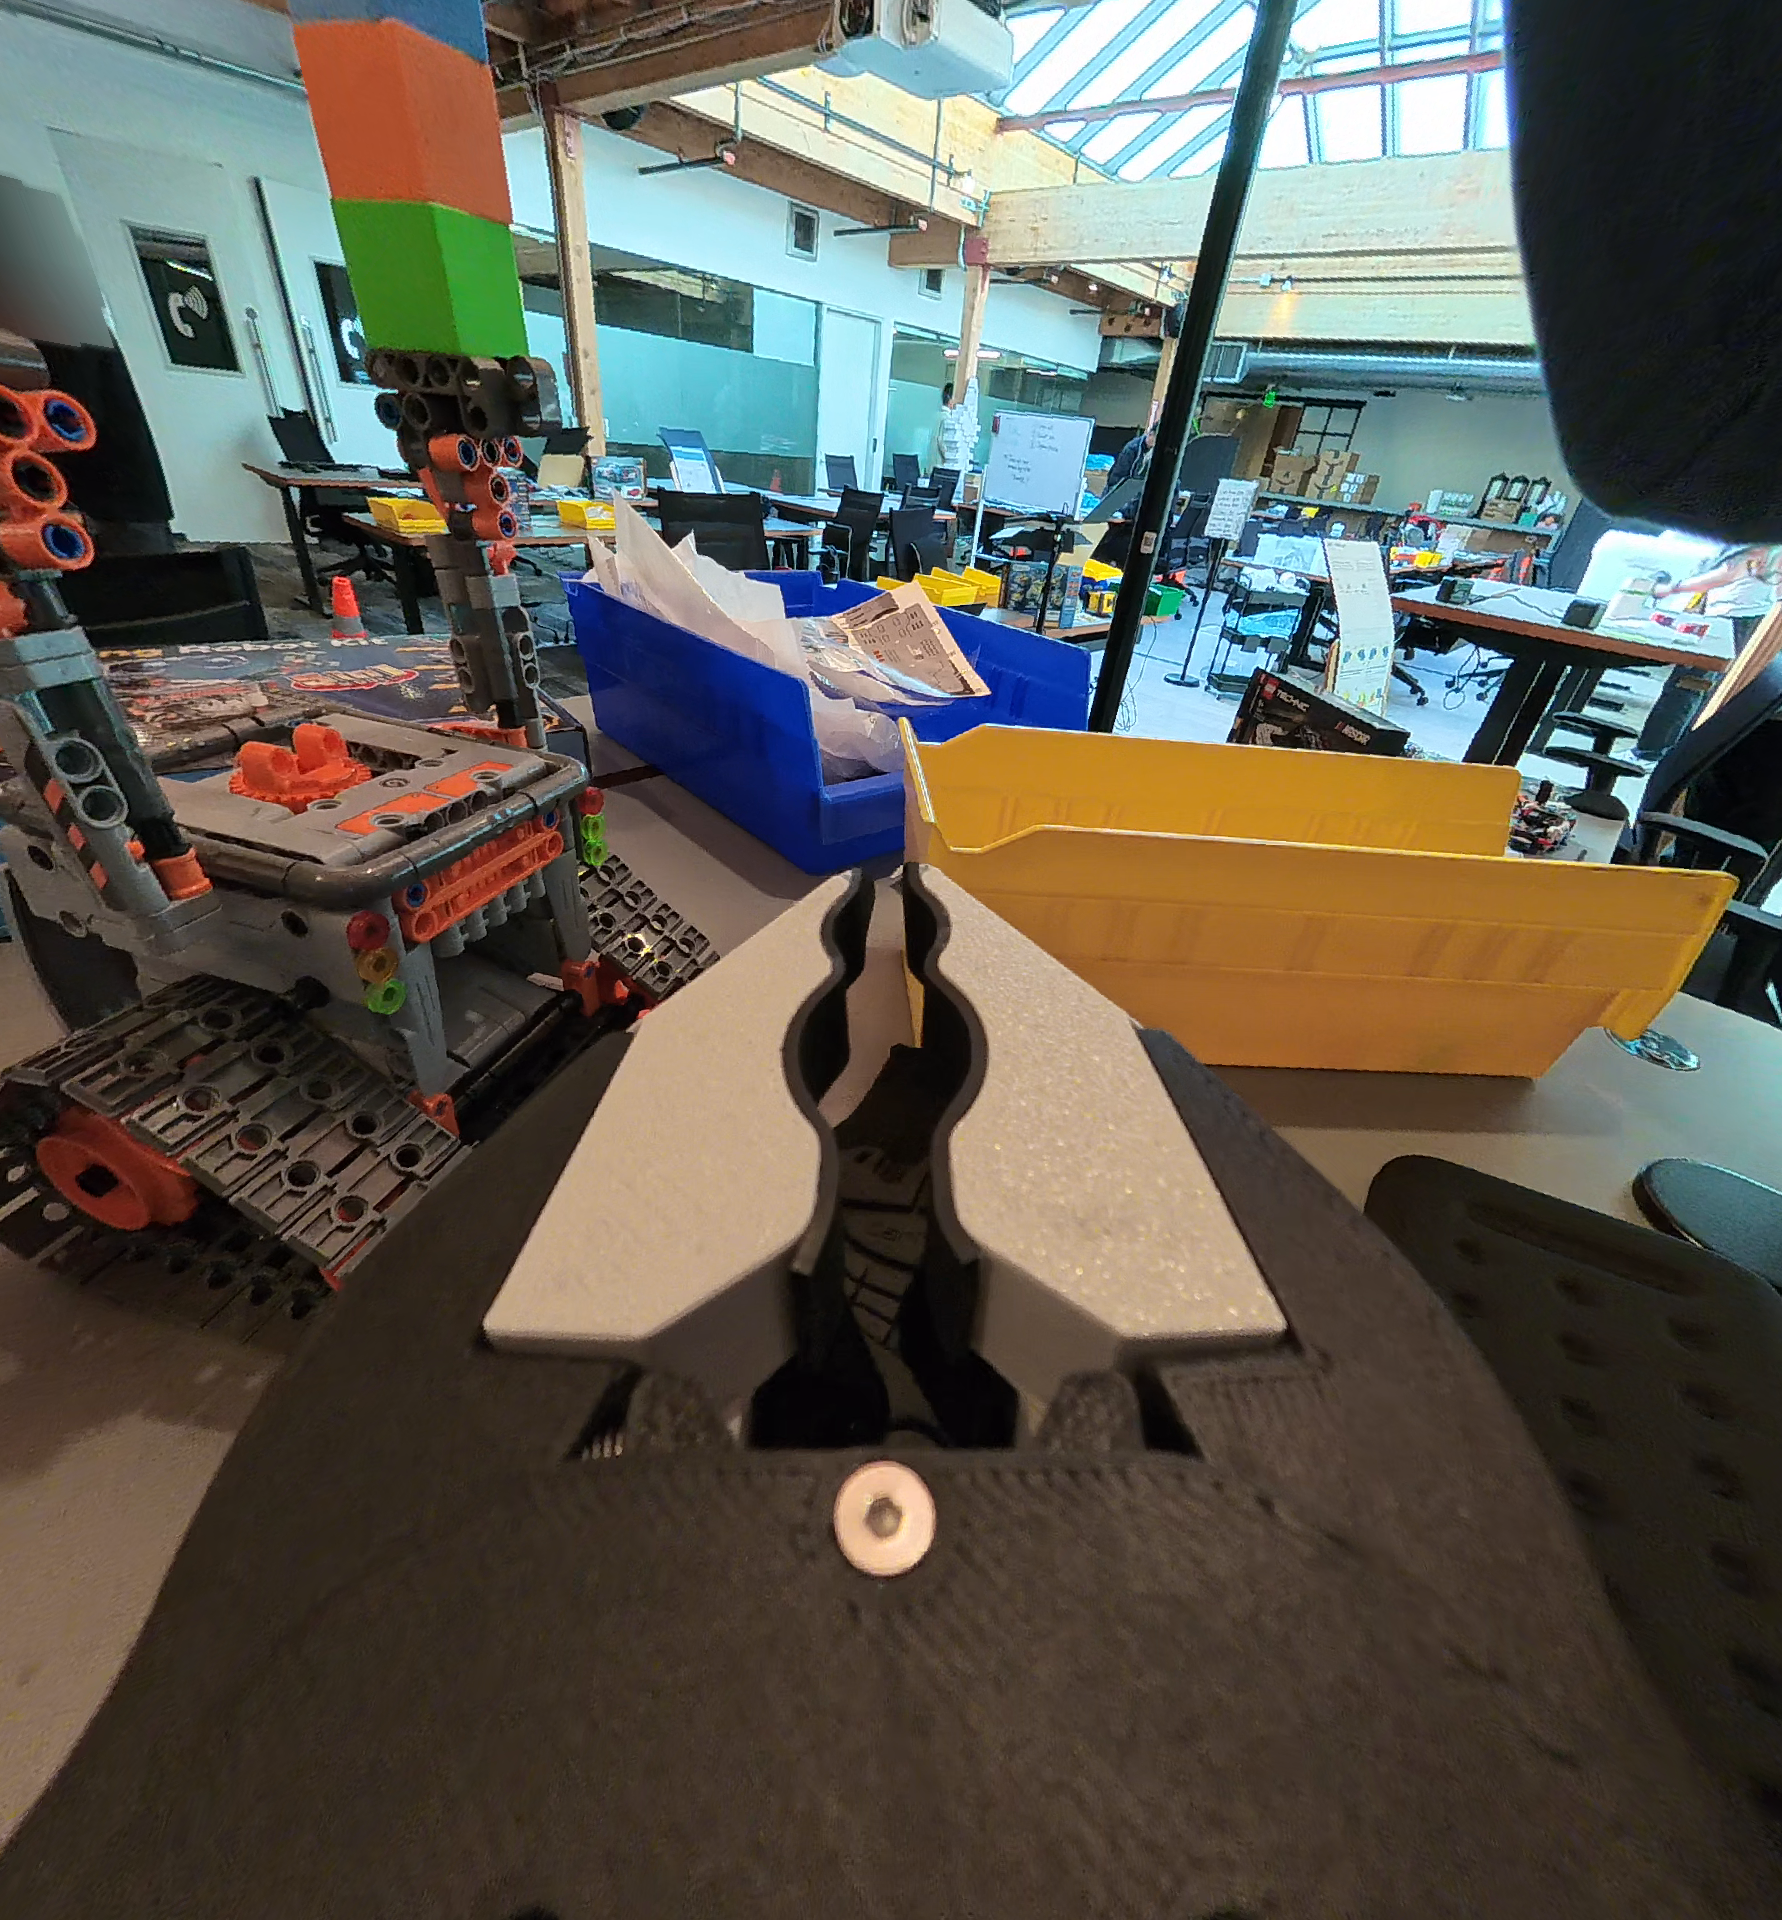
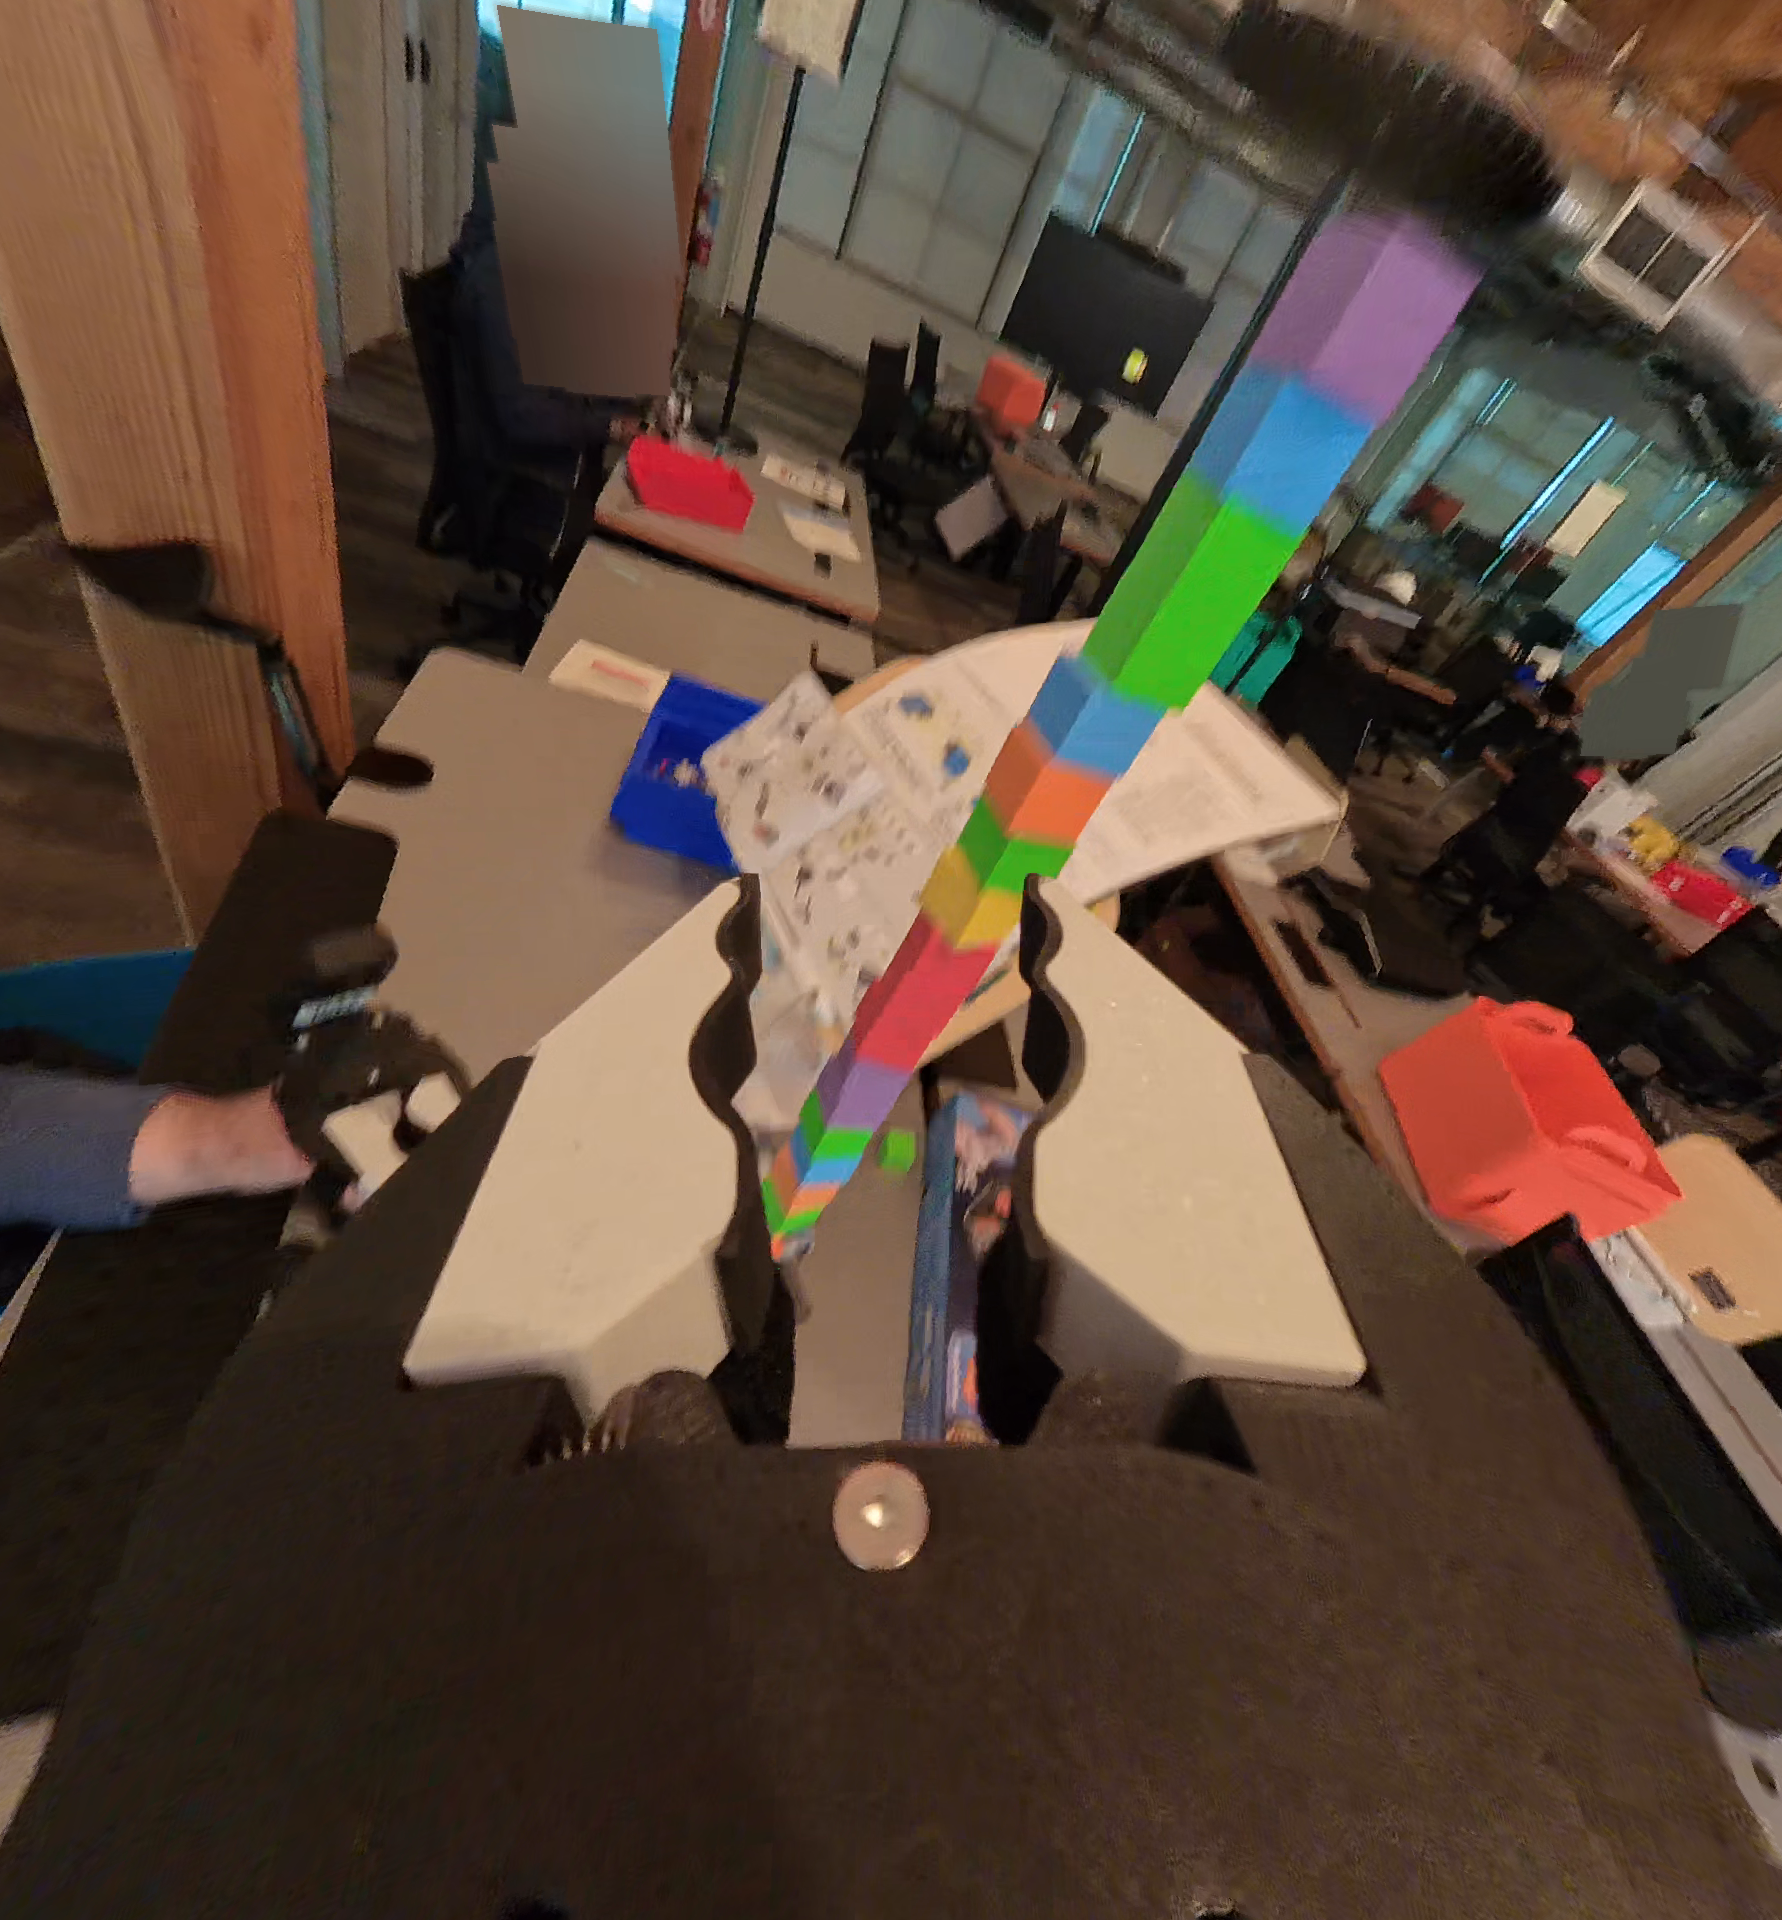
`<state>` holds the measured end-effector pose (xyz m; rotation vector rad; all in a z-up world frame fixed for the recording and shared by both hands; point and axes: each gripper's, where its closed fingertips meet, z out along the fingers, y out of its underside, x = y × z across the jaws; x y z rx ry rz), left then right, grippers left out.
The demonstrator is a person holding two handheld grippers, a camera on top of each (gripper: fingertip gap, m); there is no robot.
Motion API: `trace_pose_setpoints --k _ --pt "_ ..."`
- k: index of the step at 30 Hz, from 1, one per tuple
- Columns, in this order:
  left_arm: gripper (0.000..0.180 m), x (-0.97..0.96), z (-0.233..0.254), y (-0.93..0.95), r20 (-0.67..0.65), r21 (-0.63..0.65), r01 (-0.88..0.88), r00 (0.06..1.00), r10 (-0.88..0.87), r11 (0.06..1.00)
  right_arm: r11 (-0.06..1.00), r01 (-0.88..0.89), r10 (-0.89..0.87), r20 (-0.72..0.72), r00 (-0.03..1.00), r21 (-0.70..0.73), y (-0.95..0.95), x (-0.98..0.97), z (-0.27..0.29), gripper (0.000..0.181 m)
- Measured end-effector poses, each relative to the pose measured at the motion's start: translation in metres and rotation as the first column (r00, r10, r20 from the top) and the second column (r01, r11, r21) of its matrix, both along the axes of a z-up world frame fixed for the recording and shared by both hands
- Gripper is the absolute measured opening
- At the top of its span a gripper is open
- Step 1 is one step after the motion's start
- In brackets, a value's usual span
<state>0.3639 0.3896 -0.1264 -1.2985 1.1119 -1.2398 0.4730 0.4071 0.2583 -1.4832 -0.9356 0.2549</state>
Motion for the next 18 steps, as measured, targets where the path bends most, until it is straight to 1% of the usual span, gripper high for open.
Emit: trace_pose_setpoints --k 3,7,9,12,14,16,18 --pt "0.004 0.000 0.000 -0.001 -0.003 0.005 0.000 1.000 0.000 1.000 0.996 0.031 -0.022 0.102 0.995 -0.084 -0.023 0.004 -0.059 0.047" --pt "0.004 -0.001 0.001 -0.002 -0.001 0.005 -0.003 1.000 0.003 1.000 0.971 0.077 -0.014 0.266 0.964 -0.228 -0.053 0.007 -0.153 0.044" --pt "0.004 -0.001 0.001 -0.002 0.000 0.004 -0.002 1.000 0.002 1.000 0.938 0.110 0.004 0.328 0.945 -0.329 -0.065 0.011 -0.206 0.044" --pt "0.004 -0.001 0.001 -0.002 0.000 0.003 -0.003 1.000 0.003 1.000 0.879 0.093 0.104 0.378 0.920 -0.469 -0.087 0.006 -0.280 0.044" --pt "0.004 0.000 0.000 -0.002 -0.002 0.002 -0.003 1.000 0.003 1.000 0.841 0.099 0.164 0.425 0.890 -0.532 -0.099 0.003 -0.326 0.041" --pt "0.004 -0.001 0.000 -0.002 -0.004 0.002 -0.004 1.000 0.004 1.000 0.808 0.169 0.167 0.495 0.853 -0.565 -0.102 0.009 -0.367 0.040" --pt "0.004 -0.001 0.000 -0.002 -0.005 0.002 -0.008 1.000 0.008 1.000 0.770 0.176 0.206 0.501 0.841 -0.613 -0.108 0.007 -0.400 0.040"
